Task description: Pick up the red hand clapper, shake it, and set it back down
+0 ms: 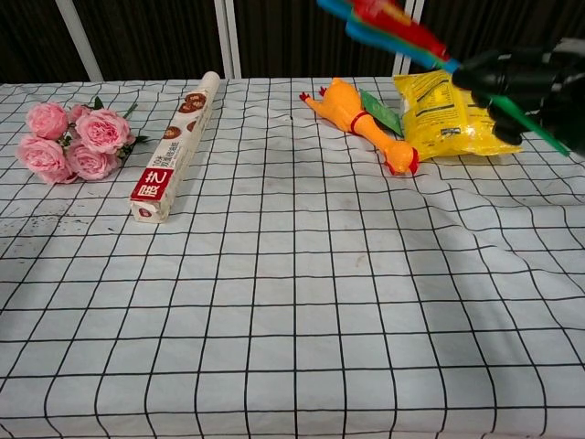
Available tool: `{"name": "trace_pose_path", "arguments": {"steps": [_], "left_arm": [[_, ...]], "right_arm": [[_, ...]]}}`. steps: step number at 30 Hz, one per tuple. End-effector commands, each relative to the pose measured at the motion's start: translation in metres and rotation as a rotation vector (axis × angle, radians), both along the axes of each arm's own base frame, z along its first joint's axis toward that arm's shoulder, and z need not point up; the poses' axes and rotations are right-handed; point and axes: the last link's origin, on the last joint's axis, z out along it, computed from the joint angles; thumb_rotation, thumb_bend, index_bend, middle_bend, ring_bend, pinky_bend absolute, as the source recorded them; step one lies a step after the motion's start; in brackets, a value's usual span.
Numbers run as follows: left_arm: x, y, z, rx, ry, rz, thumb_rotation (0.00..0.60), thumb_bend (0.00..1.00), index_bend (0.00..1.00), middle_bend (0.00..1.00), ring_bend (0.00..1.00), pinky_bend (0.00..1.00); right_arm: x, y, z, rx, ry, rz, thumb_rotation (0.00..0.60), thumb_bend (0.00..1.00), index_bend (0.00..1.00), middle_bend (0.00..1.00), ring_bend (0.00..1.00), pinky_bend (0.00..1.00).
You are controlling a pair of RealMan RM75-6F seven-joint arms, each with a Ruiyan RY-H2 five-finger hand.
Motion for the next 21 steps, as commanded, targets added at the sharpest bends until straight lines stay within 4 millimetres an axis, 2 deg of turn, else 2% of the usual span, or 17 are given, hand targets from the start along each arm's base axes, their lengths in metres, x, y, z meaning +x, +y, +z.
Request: {"name": "trace_pose_path", "arguments": {"steps": [1, 6, 10, 12, 14, 18, 21], "left_arm": [[0.0, 0.0, 0.0, -0.003, 0.0, 0.001, 0.6, 0.0, 0.0, 0.0, 0.0, 0.0], [0.0, 0.0, -0.002, -0.013, 0.005, 0.0, 0.6, 0.0, 0.0, 0.0, 0.0, 0.0], [0.0, -0.001, -0.001, -0.013, 0.008, 0.005, 0.6, 0.0, 0.0, 0.0, 0.0, 0.0], [0.0, 0.0, -0.001, -0.011, 0.007, 0.005, 0.6, 0.0, 0.0, 0.0, 0.0, 0.0], [0.0, -0.001, 0.0, -0.011, 0.006, 0.006, 0.6, 0.0, 0.0, 0.0, 0.0, 0.0], [0.0, -0.001, 0.0, -0.016, 0.005, 0.005, 0.6, 0.0, 0.0, 0.0, 0.0, 0.0], [0.0, -0.001, 0.0, -0.018, 0.004, 0.005, 0.6, 0.0, 0.0, 0.0, 0.0, 0.0]], "right_arm": [[-0.003, -0.002, 0.017, -0.029, -0.019, 0.017, 0.6, 0.78, 0.87, 0.88, 0.82, 0.82], [-0.025, 0.005, -0.005, 0.065, 0.218, 0.052, 0.6, 0.78, 0.87, 0.88, 0.82, 0.82], [-0.054, 0.01, -0.029, 0.207, 0.558, 0.132, 0.6, 0.78, 0.87, 0.88, 0.82, 0.82], [-0.063, 0.01, -0.034, 0.202, 0.728, 0.165, 0.6, 0.78, 0.87, 0.88, 0.82, 0.82], [-0.064, 0.009, -0.037, 0.182, 0.814, 0.176, 0.6, 0.78, 0.87, 0.88, 0.82, 0.82], [-0.053, 0.006, -0.036, 0.138, 0.791, 0.164, 0.6, 0.78, 0.87, 0.88, 0.82, 0.82], [-0.033, 0.003, -0.026, 0.094, 0.59, 0.131, 0.6, 0.78, 0.87, 0.88, 0.82, 0.82]]}}
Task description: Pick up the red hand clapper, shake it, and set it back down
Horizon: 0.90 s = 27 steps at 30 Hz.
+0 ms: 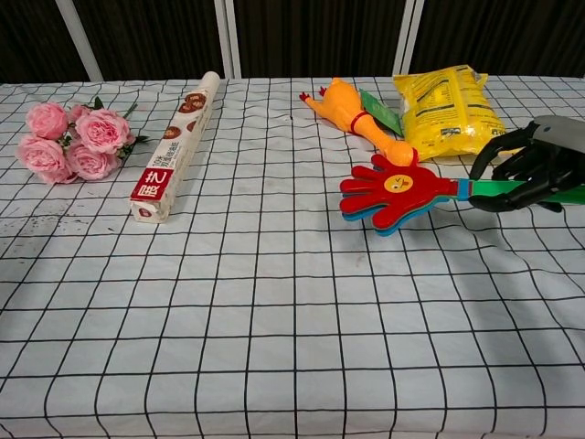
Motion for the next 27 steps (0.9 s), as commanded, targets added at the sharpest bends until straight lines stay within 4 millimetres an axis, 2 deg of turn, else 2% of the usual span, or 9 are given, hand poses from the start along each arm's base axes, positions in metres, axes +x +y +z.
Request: {"name": "trace_pose_path", "arguments": {"steps": [1, 3, 5, 10, 12, 15, 18, 22, 27], "left_arm": [[0.0, 0.0, 0.0, 0.0, -0.001, 0.0, 0.6, 0.0, 0.0, 0.0, 0.0, 0.0], [0.0, 0.0, 0.0, -0.001, -0.001, 0.002, 0.6, 0.0, 0.0, 0.0, 0.0, 0.0], [0.0, 0.0, 0.0, -0.002, -0.001, 0.003, 0.6, 0.0, 0.0, 0.0, 0.0, 0.0], [0.0, 0.0, 0.0, 0.0, -0.002, 0.003, 0.6, 0.0, 0.0, 0.0, 0.0, 0.0], [0.0, 0.0, 0.0, -0.002, -0.002, 0.004, 0.6, 0.0, 0.0, 0.0, 0.0, 0.0], [0.0, 0.0, -0.001, -0.005, 0.0, 0.003, 0.6, 0.0, 0.0, 0.0, 0.0, 0.0], [0.0, -0.001, -0.001, -0.006, 0.002, 0.003, 0.6, 0.0, 0.0, 0.0, 0.0, 0.0], [0.0, -0.001, -0.001, -0.004, 0.003, 0.005, 0.6, 0.0, 0.0, 0.0, 0.0, 0.0], [-0.001, -0.001, 0.0, -0.003, 0.009, 0.004, 0.6, 0.0, 0.0, 0.0, 0.0, 0.0]], "right_arm": [[0.031, -0.004, 0.011, -0.066, -0.337, -0.051, 0.6, 0.78, 0.87, 0.88, 0.82, 0.82], [0.051, -0.004, 0.023, -0.087, -0.648, -0.12, 0.6, 0.78, 0.87, 0.88, 0.82, 0.82], [0.062, -0.005, 0.036, -0.105, -0.824, -0.139, 0.6, 0.78, 0.87, 0.88, 0.82, 0.82], [0.074, -0.004, 0.067, -0.17, -1.113, -0.123, 0.6, 0.78, 0.87, 0.88, 0.82, 0.82], [0.07, -0.004, 0.07, -0.173, -1.123, -0.125, 0.6, 0.78, 0.87, 0.88, 0.82, 0.82], [0.062, -0.004, 0.068, -0.168, -1.067, -0.126, 0.6, 0.78, 0.87, 0.88, 0.82, 0.82], [0.051, 0.001, 0.055, -0.139, -0.945, -0.123, 0.6, 0.78, 0.87, 0.88, 0.82, 0.82], [0.026, 0.008, 0.028, -0.012, -0.555, -0.075, 0.6, 0.78, 0.87, 0.88, 0.82, 0.82], [0.008, 0.005, 0.016, 0.012, -0.163, -0.014, 0.6, 0.78, 0.87, 0.88, 0.82, 0.83]]}}
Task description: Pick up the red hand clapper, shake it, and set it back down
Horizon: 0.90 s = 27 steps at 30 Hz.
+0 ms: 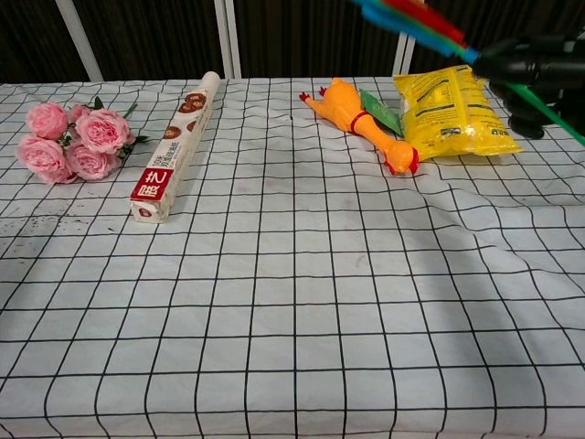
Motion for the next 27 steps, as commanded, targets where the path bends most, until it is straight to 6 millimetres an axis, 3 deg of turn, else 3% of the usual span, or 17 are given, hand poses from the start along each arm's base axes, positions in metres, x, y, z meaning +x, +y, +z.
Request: {"name": "trace_pose_path", "arguments": {"steps": [1, 5, 8, 11, 17, 20, 23, 27], "left_arm": [[0.0, 0.0, 0.0, 0.0, 0.001, 0.0, 0.6, 0.0, 0.0, 0.0, 0.0, 0.0], [0.0, 0.0, -0.001, -0.006, 0.003, -0.002, 0.6, 0.0, 0.0, 0.0, 0.0, 0.0], [0.0, -0.001, -0.001, -0.009, 0.005, -0.003, 0.6, 0.0, 0.0, 0.0, 0.0, 0.0], [0.0, -0.001, -0.001, -0.007, 0.004, -0.003, 0.6, 0.0, 0.0, 0.0, 0.0, 0.0], [0.001, -0.001, -0.001, -0.003, -0.001, -0.002, 0.6, 0.0, 0.0, 0.0, 0.0, 0.0], [0.001, -0.001, -0.001, -0.005, 0.0, -0.005, 0.6, 0.0, 0.0, 0.0, 0.0, 0.0], [0.001, -0.001, -0.002, -0.009, 0.001, -0.008, 0.6, 0.0, 0.0, 0.0, 0.0, 0.0], [0.001, -0.001, -0.003, -0.013, 0.002, -0.009, 0.6, 0.0, 0.0, 0.0, 0.0, 0.0]], "right_arm": [[-0.03, 0.001, -0.018, 0.063, 0.525, 0.091, 0.6, 0.78, 0.87, 0.88, 0.82, 0.83], [-0.032, -0.003, -0.017, 0.023, 0.744, 0.098, 0.6, 0.78, 0.87, 0.88, 0.82, 0.83], [-0.027, -0.004, -0.015, 0.004, 0.735, 0.08, 0.6, 0.78, 0.87, 0.88, 0.82, 0.83], [-0.011, -0.003, -0.012, -0.014, 0.526, 0.024, 0.6, 0.78, 0.87, 0.88, 0.82, 0.83], [0.031, -0.001, 0.019, -0.187, -0.144, -0.06, 0.6, 0.78, 0.87, 0.88, 0.82, 0.82], [0.038, 0.002, 0.033, -0.279, -0.39, -0.097, 0.6, 0.78, 0.87, 0.88, 0.82, 0.83], [0.042, 0.003, 0.037, -0.288, -0.432, -0.079, 0.6, 0.78, 0.87, 0.88, 0.82, 0.83], [0.034, -0.001, 0.033, -0.248, -0.277, -0.049, 0.6, 0.78, 0.87, 0.88, 0.82, 0.83]]}}
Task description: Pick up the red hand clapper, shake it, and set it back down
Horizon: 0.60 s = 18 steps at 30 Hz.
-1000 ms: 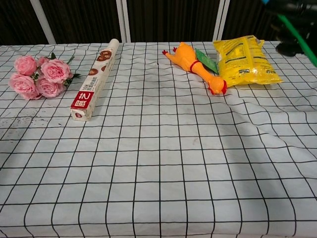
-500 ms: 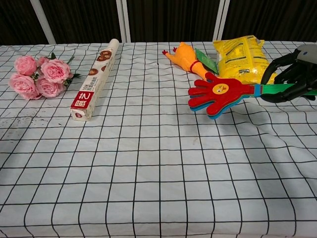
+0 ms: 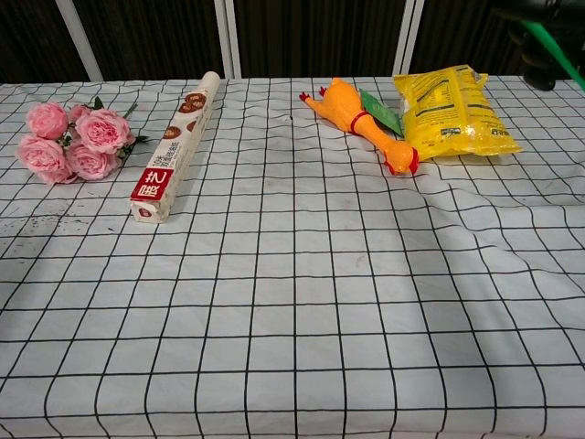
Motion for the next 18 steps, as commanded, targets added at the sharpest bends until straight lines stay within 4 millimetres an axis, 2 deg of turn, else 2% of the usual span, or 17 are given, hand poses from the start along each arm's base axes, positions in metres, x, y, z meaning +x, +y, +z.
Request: {"name": "trace_pose_path", "arguments": {"steps": [1, 2, 3, 8, 18], "left_arm": [[0.0, 0.0, 0.0, 0.0, -0.001, 0.001, 0.6, 0.0, 0.0, 0.0, 0.0, 0.0], [0.0, 0.0, 0.001, 0.004, -0.003, 0.003, 0.6, 0.0, 0.0, 0.0, 0.0, 0.0], [0.0, 0.001, 0.001, 0.006, -0.004, 0.003, 0.6, 0.0, 0.0, 0.0, 0.0, 0.0], [-0.001, 0.001, 0.001, 0.005, -0.003, 0.004, 0.6, 0.0, 0.0, 0.0, 0.0, 0.0], [-0.001, 0.001, 0.001, 0.005, -0.001, 0.003, 0.6, 0.0, 0.0, 0.0, 0.0, 0.0]], "right_arm": [[-0.003, 0.0, 0.006, -0.002, 0.127, 0.01, 0.6, 0.78, 0.87, 0.88, 0.82, 0.83], [-0.015, 0.0, -0.005, 0.089, 0.36, 0.05, 0.6, 0.78, 0.87, 0.88, 0.82, 0.83], [-0.022, -0.001, -0.008, 0.145, 0.492, 0.075, 0.6, 0.77, 0.87, 0.88, 0.82, 0.83], [-0.041, -0.006, -0.012, 0.174, 0.854, 0.115, 0.6, 0.77, 0.87, 0.87, 0.81, 0.82], [-0.055, 0.001, -0.037, 0.238, 0.94, 0.133, 0.6, 0.77, 0.87, 0.85, 0.79, 0.8]]}}
